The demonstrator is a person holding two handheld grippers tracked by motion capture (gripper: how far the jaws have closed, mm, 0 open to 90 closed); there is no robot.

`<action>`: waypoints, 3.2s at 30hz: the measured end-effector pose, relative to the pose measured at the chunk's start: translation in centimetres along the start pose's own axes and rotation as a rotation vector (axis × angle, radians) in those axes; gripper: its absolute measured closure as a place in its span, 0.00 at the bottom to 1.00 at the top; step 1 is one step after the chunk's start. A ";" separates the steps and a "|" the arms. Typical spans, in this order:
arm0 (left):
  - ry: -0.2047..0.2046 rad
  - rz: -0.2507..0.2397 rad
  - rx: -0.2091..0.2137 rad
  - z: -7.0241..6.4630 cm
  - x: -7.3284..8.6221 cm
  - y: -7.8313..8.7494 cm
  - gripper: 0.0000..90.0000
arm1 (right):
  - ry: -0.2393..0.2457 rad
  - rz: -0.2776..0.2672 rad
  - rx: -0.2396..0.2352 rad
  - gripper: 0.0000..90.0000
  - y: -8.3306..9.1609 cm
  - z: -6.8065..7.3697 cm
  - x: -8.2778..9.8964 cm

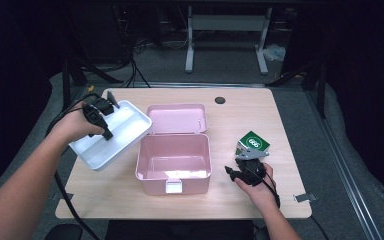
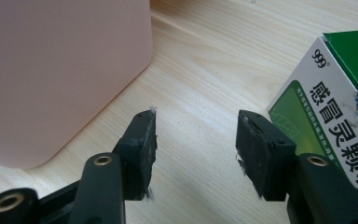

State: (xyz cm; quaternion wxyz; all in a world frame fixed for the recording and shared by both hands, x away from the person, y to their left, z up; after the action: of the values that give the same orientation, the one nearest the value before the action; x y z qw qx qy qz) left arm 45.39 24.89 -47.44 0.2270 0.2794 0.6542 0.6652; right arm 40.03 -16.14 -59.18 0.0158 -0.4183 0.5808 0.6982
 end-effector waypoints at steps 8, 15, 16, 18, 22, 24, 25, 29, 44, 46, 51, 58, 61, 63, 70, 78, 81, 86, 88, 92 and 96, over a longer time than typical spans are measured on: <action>0.108 0.002 0.060 3.3 3.6 -3.3 0.99 | 0.002 -0.005 0.000 0.53 0.0 -0.1 -0.1; 0.136 0.050 0.108 3.3 4.6 -9.8 0.99 | 0.009 0.005 -0.010 0.52 -0.1 0.0 0.0; 0.139 0.052 0.117 3.2 4.6 -10.6 0.99 | 0.006 0.003 0.005 0.52 -0.1 -0.1 0.0; 0.137 0.061 0.124 2.9 4.5 -12.2 0.99 | 0.005 -0.002 -0.006 0.52 -0.1 0.0 0.0; 0.138 0.060 0.119 2.6 4.4 -13.6 0.99 | 0.006 0.002 0.003 0.52 -0.1 0.0 0.0; 0.136 0.056 0.113 2.4 4.4 -14.2 0.99 | 0.005 0.003 0.003 0.52 -0.2 0.0 0.0; 0.134 0.050 0.106 2.3 4.3 -14.4 0.99 | 0.005 0.003 0.003 0.52 -0.2 0.0 0.0; 0.155 0.001 0.090 2.2 4.3 -14.9 0.96 | 0.006 0.003 -0.009 0.52 -0.1 0.1 0.0; 0.122 -0.049 0.078 1.2 4.3 -15.3 0.67 | 0.021 -0.011 0.007 0.47 1.0 0.1 -1.2; 0.121 -0.065 0.094 1.1 4.4 -15.3 0.65 | 0.020 -0.010 0.004 0.46 1.4 0.0 -1.5; 0.062 -0.092 0.072 0.7 4.5 -15.4 0.59 | 0.030 -0.012 -0.005 0.45 2.6 -0.5 -2.4; 0.046 -0.077 0.023 0.8 4.5 -15.5 0.56 | 0.046 -0.018 0.022 0.44 3.9 -1.5 -3.5; 0.051 -0.069 -0.012 1.5 4.5 -15.6 0.50 | 0.047 -0.020 0.027 0.41 4.4 -2.1 -4.1; 0.074 -0.079 -0.008 1.7 4.5 -15.7 0.46 | 0.044 -0.010 0.040 0.40 4.7 -2.5 -4.4; 0.069 -0.074 0.014 1.3 4.4 -16.2 0.21 | 0.053 0.036 0.051 0.33 4.8 -3.4 -5.1; 0.045 -0.059 0.001 0.8 4.4 -16.5 0.13 | 0.078 0.100 0.035 0.29 4.5 -4.0 -5.9; 0.051 -0.067 0.000 0.8 4.4 -16.5 0.13 | 0.081 0.131 0.034 0.28 4.3 -4.5 -6.0; 0.052 -0.074 0.001 0.8 4.3 -16.5 0.13 | 0.067 0.163 0.026 0.25 4.1 -5.2 -6.1; 0.051 -0.074 0.001 0.8 4.4 -16.5 0.13 | 0.063 0.196 0.007 0.22 3.9 -5.5 -6.2; 0.053 -0.075 0.001 0.8 4.4 -16.5 0.12 | 0.056 0.260 -0.019 0.16 3.4 -6.2 -6.3; 0.053 -0.075 0.000 0.8 4.3 -16.5 0.12 | 0.072 0.382 -0.027 0.13 2.6 -7.5 -6.1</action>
State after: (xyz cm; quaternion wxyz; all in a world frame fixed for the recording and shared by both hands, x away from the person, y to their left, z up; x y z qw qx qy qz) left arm 41.64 29.03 -63.62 0.2343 0.2370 0.6701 0.6632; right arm 46.90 -20.30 -53.26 -0.1433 -0.3254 0.6405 0.6808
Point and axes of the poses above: each handheld gripper's, and its own axes: y roughly backward along the jaws, x roughly out of its underside, z roughly to its left, the point moved 10 cm from there along -y, roughly forward along the jaws, and after that the axes turned 12 degrees about z, right-handed, at the moved point
